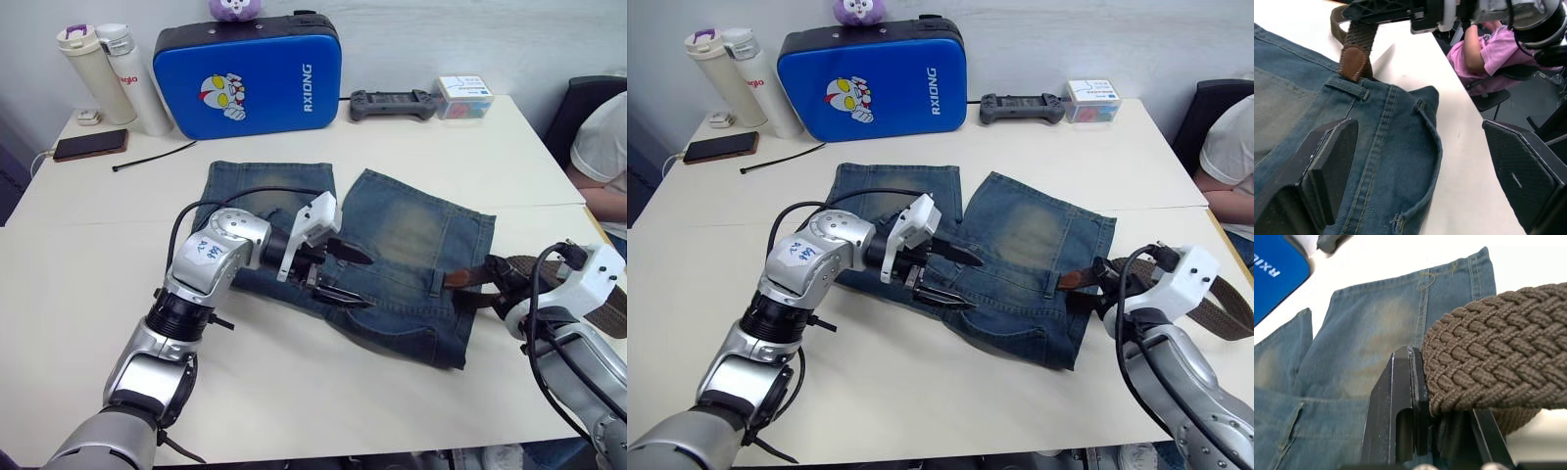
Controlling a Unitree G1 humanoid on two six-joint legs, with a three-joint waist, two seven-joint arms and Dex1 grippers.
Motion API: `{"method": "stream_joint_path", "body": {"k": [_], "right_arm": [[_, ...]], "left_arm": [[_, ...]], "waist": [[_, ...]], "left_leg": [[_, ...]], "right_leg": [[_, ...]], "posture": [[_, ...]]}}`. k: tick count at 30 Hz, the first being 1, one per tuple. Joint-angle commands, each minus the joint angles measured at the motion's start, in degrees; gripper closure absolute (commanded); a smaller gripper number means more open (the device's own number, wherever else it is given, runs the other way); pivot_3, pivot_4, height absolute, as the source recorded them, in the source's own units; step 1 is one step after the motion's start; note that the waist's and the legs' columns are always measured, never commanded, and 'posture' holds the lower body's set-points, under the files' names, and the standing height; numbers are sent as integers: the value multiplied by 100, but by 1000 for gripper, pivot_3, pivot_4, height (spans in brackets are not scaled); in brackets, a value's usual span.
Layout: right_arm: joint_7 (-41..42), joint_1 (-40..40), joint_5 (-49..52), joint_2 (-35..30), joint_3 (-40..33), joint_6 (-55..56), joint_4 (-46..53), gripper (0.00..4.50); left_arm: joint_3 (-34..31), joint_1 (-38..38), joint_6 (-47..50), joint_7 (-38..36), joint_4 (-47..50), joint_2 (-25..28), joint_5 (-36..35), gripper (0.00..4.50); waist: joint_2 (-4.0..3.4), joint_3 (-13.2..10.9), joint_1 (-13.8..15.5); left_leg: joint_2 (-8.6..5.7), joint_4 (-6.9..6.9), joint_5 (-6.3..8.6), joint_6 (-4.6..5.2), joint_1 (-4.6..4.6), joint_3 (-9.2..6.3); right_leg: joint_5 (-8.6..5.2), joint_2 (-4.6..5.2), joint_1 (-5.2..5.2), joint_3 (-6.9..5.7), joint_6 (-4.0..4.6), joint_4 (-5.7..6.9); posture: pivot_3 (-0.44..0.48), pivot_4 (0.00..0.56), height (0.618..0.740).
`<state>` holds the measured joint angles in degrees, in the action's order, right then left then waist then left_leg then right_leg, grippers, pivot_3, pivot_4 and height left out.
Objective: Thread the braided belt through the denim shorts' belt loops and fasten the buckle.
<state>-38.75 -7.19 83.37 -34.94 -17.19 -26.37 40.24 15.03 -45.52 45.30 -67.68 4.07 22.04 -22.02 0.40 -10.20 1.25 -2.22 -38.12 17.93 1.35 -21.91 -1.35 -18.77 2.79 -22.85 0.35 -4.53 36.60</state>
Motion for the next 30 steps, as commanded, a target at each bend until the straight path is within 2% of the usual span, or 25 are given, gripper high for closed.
{"method": "stream_joint_path", "body": {"k": [1,6,15,23,30], "right_arm": [[136,91,-198,119,24,-21,23,4500],[203,142,-236,495,248,-24,14,4500],[319,-144,-617,903,491,-162,-94,4500],[658,483,-1142,1741,698,2,-631,4500],[1061,575,-1139,2000,971,-271,-638,4500]], "left_arm": [[-61,-13,52,152,252,33,-133,42],[-42,-2,-174,125,291,-46,-265,42],[-5,120,-34,282,495,-33,-448,42],[-20,-18,-195,555,402,-292,-447,42],[136,-25,-315,507,427,-334,-408,42]], "waist": [[0,0,0],[0,0,-1],[-2,1,-6],[-5,3,-71],[-5,3,-137]], "left_leg": [[0,0,0,0,0,0],[0,0,0,0,0,0],[0,0,0,-1,2,0],[-1,3,-1,-5,9,1],[-1,4,-2,-8,5,2]], "right_leg": [[0,0,0,0,0,0],[0,0,0,0,0,1],[0,1,0,1,0,3],[-2,-1,-2,3,3,16],[-2,-1,-11,4,3,22]], "posture": [[0,150,738],[0,150,738],[0,150,738],[0,150,738],[0,150,738]]}}
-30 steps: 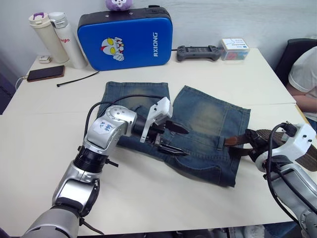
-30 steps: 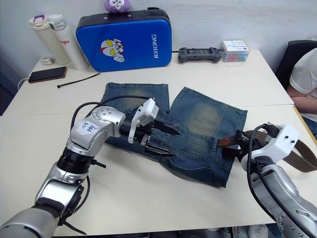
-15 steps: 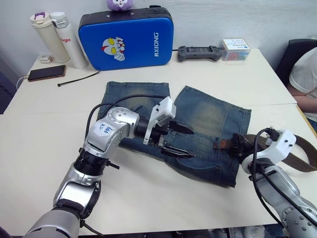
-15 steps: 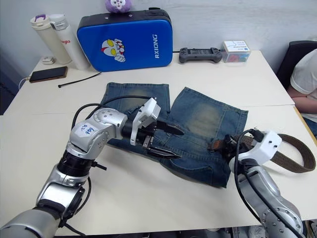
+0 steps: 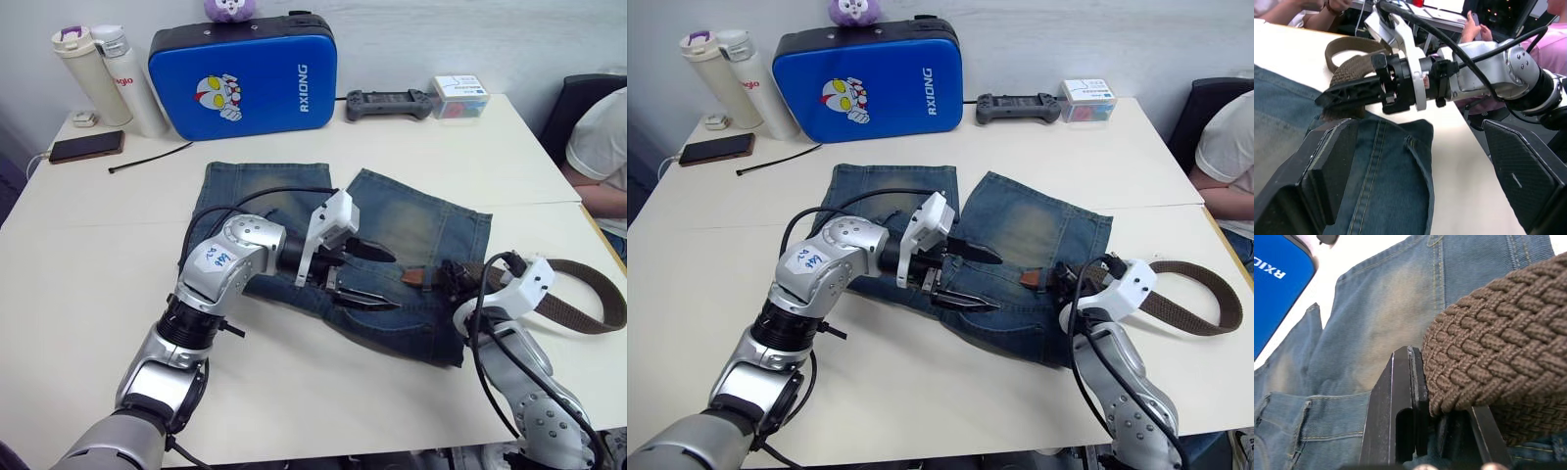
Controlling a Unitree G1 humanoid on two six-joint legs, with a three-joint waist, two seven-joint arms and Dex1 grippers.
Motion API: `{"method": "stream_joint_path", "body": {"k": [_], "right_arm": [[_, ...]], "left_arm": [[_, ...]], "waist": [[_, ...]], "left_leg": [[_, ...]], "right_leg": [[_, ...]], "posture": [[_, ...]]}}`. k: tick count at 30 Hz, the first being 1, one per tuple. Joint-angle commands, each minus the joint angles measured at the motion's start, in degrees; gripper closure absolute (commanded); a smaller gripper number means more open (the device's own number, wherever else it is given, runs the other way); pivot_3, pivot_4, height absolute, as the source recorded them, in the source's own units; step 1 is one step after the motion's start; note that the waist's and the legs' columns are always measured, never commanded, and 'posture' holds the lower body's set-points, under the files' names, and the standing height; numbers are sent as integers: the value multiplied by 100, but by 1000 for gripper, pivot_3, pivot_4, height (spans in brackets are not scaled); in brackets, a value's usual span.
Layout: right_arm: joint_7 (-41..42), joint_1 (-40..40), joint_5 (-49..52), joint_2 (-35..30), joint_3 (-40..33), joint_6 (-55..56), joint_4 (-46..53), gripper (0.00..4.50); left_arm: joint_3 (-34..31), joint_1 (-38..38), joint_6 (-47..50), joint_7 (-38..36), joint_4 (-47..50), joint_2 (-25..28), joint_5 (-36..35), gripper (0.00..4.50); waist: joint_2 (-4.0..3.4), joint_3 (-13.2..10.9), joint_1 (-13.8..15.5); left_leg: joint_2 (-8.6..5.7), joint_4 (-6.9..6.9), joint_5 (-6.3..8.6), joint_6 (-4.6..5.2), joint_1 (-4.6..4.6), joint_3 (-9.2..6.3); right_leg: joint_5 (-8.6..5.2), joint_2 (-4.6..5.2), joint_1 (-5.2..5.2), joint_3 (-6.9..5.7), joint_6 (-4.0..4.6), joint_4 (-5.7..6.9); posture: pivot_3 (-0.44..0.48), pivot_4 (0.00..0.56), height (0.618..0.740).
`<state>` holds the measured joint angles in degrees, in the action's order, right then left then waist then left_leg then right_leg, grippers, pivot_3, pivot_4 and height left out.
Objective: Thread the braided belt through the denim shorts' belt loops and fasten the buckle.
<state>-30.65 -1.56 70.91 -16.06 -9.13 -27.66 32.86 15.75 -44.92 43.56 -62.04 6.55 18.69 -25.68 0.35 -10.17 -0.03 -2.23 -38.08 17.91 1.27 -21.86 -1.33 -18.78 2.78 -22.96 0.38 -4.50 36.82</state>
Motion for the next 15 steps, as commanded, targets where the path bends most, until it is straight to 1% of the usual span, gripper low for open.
{"method": "stream_joint_path", "body": {"k": [1,3,4,5,7,8,15], "right_arm": [[285,12,116,148,177,-157,97,4500],[394,-23,264,317,58,-35,141,3604],[444,-48,243,334,6,-15,179,3372],[479,-65,213,345,-30,-15,205,2935],[419,-207,-1,242,-80,-100,295,1905],[393,-343,87,271,-148,-74,393,1572],[219,-1276,609,500,-494,214,1035,1572]], "left_arm": [[88,-78,-163,-71,175,5,-36,42],[141,-91,-231,-78,128,-20,-11,0],[154,-107,-256,-78,95,-42,-16,0],[162,-118,-274,-77,72,-56,-21,0],[192,-145,-333,-88,11,-99,-18,0],[212,-156,-367,-107,-24,-129,-17,0],[337,-231,-595,-258,-276,-286,15,0]], "waist": [[0,0,-17],[0,0,-17],[0,0,-13],[0,0,-11],[-1,0,1],[-1,0,12],[-2,1,4]], "left_leg": [[1,1,0,-1,0,0],[1,4,-1,-4,0,3],[1,4,-2,-5,-2,3],[0,4,-2,-6,-7,3],[-1,-1,-2,-5,-21,5],[-1,-4,-2,-5,-30,6],[-2,-6,-2,-6,-34,10]], "right_leg": [[-1,-1,-3,0,1,1],[-2,-1,-9,3,3,7],[-2,-1,-13,3,3,9],[-2,-1,-18,4,3,11],[-2,0,-32,6,3,14],[-2,1,-42,6,3,19],[-2,1,-48,9,3,25]], "posture": [[0,150,738],[0,150,738],[0,150,738],[0,150,738],[0,150,738],[0,150,738],[0,150,738]]}}
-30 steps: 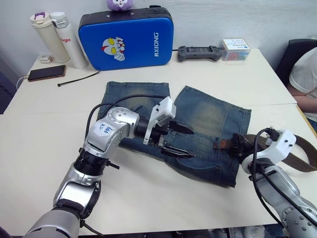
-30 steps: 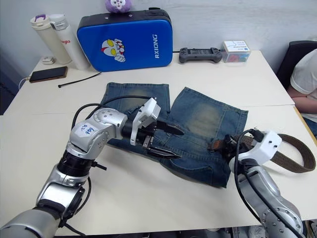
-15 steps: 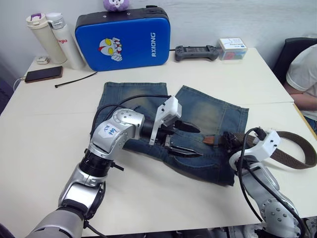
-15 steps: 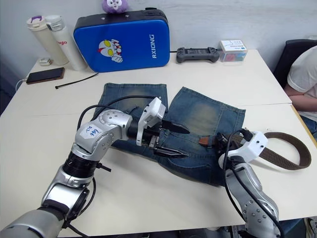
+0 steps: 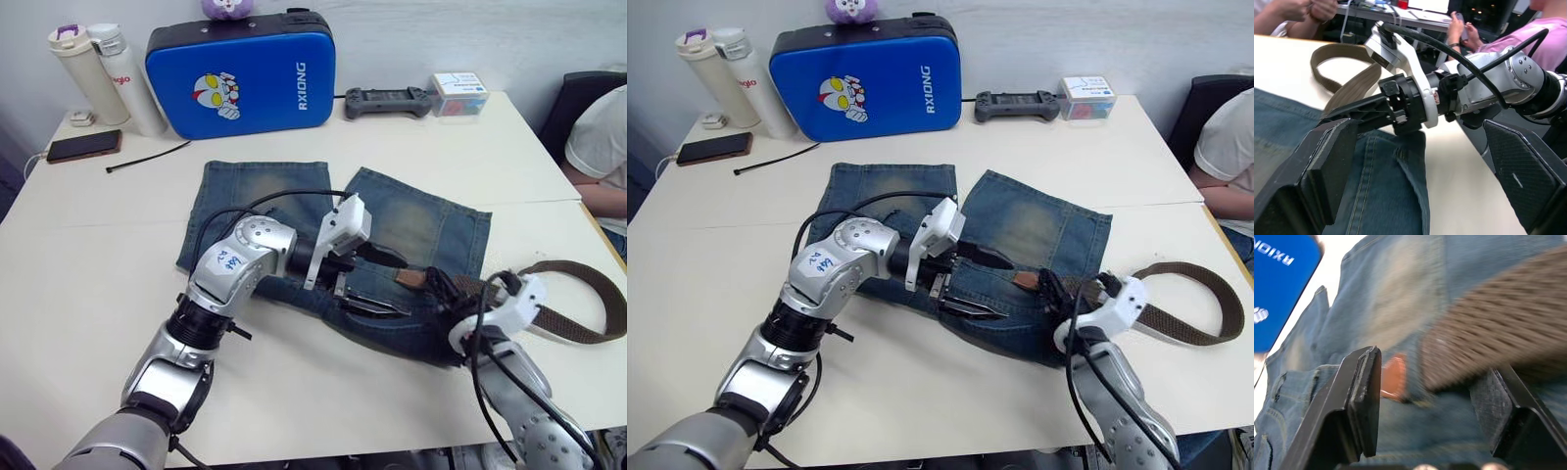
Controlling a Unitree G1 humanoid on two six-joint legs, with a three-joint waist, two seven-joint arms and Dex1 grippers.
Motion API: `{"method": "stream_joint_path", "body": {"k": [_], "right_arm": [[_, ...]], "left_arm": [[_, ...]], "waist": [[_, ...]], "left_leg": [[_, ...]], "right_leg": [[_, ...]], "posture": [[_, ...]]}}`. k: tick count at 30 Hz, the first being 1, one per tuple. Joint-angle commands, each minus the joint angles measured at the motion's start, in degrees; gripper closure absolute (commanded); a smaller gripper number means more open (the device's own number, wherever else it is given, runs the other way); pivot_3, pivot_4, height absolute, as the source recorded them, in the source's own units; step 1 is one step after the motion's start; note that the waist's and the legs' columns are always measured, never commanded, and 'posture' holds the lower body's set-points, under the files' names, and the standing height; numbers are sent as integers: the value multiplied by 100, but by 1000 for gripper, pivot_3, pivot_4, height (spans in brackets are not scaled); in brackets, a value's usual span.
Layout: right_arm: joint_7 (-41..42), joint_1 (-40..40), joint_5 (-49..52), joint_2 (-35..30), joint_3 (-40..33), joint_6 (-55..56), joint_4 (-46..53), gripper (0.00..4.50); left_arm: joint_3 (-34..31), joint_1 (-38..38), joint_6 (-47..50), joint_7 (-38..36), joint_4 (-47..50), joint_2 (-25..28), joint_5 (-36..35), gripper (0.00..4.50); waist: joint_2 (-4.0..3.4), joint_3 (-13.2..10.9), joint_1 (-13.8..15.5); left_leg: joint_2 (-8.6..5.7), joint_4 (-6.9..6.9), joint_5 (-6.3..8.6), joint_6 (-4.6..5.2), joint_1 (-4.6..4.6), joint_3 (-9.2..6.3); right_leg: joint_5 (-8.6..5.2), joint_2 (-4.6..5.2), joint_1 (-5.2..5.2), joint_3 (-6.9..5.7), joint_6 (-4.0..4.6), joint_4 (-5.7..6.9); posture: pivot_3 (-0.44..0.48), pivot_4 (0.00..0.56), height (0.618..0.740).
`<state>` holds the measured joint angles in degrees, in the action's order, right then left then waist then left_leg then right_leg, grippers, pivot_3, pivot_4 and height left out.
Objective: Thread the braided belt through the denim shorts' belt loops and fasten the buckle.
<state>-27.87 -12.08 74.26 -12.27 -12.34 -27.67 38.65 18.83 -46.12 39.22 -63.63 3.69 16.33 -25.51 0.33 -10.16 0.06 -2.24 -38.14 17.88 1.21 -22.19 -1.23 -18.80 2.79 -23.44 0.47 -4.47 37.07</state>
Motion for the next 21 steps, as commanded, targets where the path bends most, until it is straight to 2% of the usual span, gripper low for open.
{"method": "stream_joint_path", "body": {"k": [1,8,21], "right_arm": [[-73,-323,346,157,-191,270,534,1572],[-187,-478,782,517,-306,860,755,1572],[-104,-351,1007,796,-400,1361,220,1572]], "left_arm": [[46,-123,-198,-122,-29,-68,3,0],[130,-206,-390,-248,-244,-178,38,0],[136,-170,-398,-190,-172,-200,104,0]], "waist": [[0,0,-8],[0,0,-13],[0,0,-5]], "left_leg": [[1,1,0,-1,0,0],[1,1,-2,-3,2,3],[1,0,-3,-4,2,3]], "right_leg": [[0,-1,-1,0,0,2],[0,-2,-5,3,0,8],[0,-1,-5,4,0,10]], "posture": [[0,150,738],[0,150,738],[0,150,738]]}}
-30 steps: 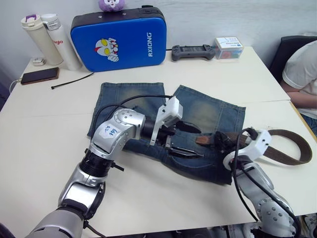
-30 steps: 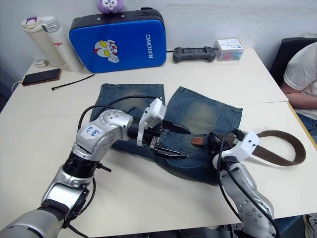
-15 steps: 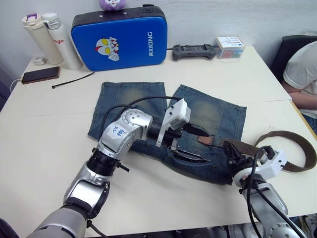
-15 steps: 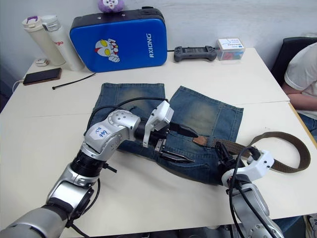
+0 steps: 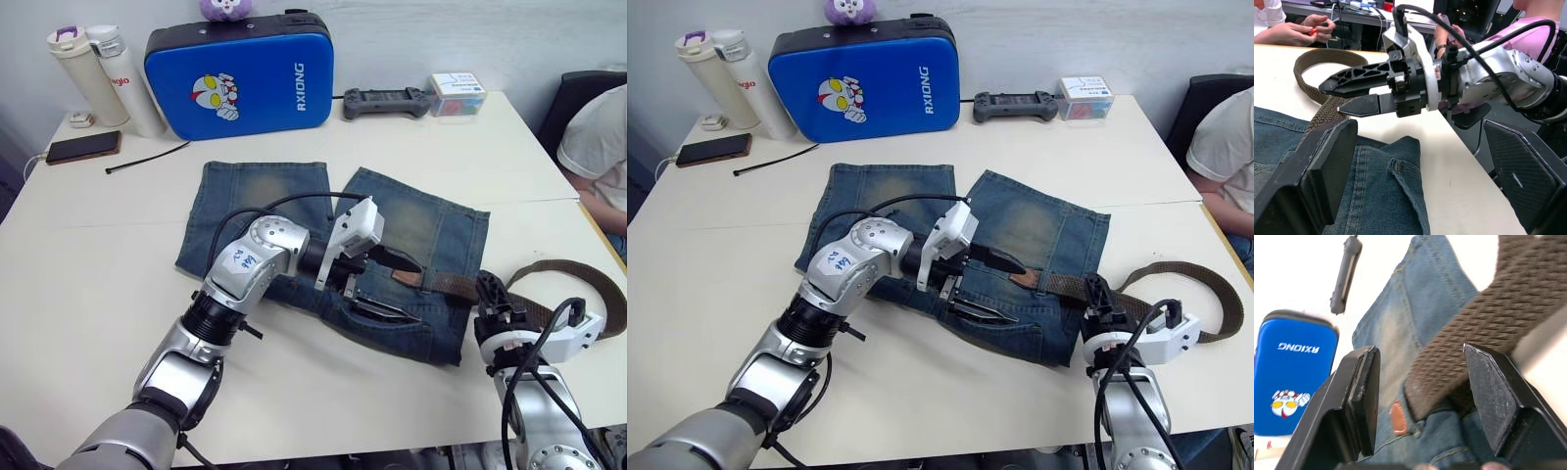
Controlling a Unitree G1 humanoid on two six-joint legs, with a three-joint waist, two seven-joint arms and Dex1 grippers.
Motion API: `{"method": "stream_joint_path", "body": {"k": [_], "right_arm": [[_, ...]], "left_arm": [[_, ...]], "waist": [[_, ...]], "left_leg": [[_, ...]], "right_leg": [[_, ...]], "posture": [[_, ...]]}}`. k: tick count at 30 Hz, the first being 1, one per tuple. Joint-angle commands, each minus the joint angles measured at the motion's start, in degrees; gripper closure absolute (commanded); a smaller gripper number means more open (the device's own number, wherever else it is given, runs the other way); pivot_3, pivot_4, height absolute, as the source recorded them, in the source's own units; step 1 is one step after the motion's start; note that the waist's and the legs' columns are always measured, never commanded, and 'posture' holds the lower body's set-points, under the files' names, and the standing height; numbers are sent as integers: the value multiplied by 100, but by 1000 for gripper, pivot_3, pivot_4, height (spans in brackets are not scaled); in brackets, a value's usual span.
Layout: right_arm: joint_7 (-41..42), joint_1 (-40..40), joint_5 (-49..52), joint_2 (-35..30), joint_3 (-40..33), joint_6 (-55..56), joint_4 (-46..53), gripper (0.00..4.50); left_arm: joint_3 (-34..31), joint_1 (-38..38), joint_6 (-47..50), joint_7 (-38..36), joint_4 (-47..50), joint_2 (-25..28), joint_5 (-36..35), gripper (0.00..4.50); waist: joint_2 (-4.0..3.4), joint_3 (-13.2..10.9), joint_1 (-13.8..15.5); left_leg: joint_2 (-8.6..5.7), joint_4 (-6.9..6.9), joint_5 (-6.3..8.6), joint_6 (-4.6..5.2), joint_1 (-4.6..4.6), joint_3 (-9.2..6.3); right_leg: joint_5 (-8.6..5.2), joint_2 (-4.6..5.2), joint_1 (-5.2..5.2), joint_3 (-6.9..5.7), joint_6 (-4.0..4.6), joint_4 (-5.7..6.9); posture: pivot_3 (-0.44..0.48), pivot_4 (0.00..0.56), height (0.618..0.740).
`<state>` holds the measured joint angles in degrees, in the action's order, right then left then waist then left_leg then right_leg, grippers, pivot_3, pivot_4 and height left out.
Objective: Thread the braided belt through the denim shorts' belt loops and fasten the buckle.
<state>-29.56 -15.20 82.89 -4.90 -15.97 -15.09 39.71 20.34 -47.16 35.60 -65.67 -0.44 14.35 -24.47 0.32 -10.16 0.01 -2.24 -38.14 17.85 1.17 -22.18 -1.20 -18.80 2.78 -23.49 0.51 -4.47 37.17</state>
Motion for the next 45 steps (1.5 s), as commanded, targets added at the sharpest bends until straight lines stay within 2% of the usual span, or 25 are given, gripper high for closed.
{"method": "stream_joint_path", "body": {"k": [1,7,10,33,36,40,45], "right_arm": [[89,-100,202,36,-79,100,123,1572],[263,-951,599,-316,-498,-43,277,1572],[350,-1070,705,-414,-540,-33,245,1572],[842,-20,594,-358,-947,149,-1092,1572],[944,107,611,-307,-1022,180,-1166,2413],[1024,205,615,-335,-1078,154,-1135,4384],[985,179,372,-576,-927,-55,-795,4472]], "left_arm": [[-24,-59,-31,22,241,11,1,0],[-25,-19,-65,50,238,7,5,0],[-32,-35,-103,81,203,-39,0,0],[-50,-58,-70,408,389,-95,6,0],[-51,-71,-60,427,394,-109,-2,0],[-67,-100,-91,415,338,-94,8,0],[-133,-170,-190,349,147,23,73,0]], "waist": [[0,0,1],[-4,3,122],[-4,3,155],[-5,3,120],[-6,4,117],[-6,4,113],[-7,4,112]], "left_leg": [[0,0,0,0,0,0],[0,5,1,1,-2,-4],[1,8,0,0,-12,-22],[-5,-5,-18,-11,-3,-23],[-5,-4,-18,-11,-1,-20],[-5,-4,-18,-11,-1,-18],[-5,-4,-18,-11,0,-16]], "right_leg": [[0,0,0,0,0,0],[0,0,1,-1,0,-5],[-1,-4,1,0,1,-15],[-1,-7,2,11,3,24],[-1,-7,1,14,3,25],[-1,-8,1,16,3,26],[-1,-8,0,18,3,27]], "posture": [[0,150,738],[0,150,738],[0,150,738],[0,150,738],[0,150,738],[0,150,738],[0,150,738]]}}
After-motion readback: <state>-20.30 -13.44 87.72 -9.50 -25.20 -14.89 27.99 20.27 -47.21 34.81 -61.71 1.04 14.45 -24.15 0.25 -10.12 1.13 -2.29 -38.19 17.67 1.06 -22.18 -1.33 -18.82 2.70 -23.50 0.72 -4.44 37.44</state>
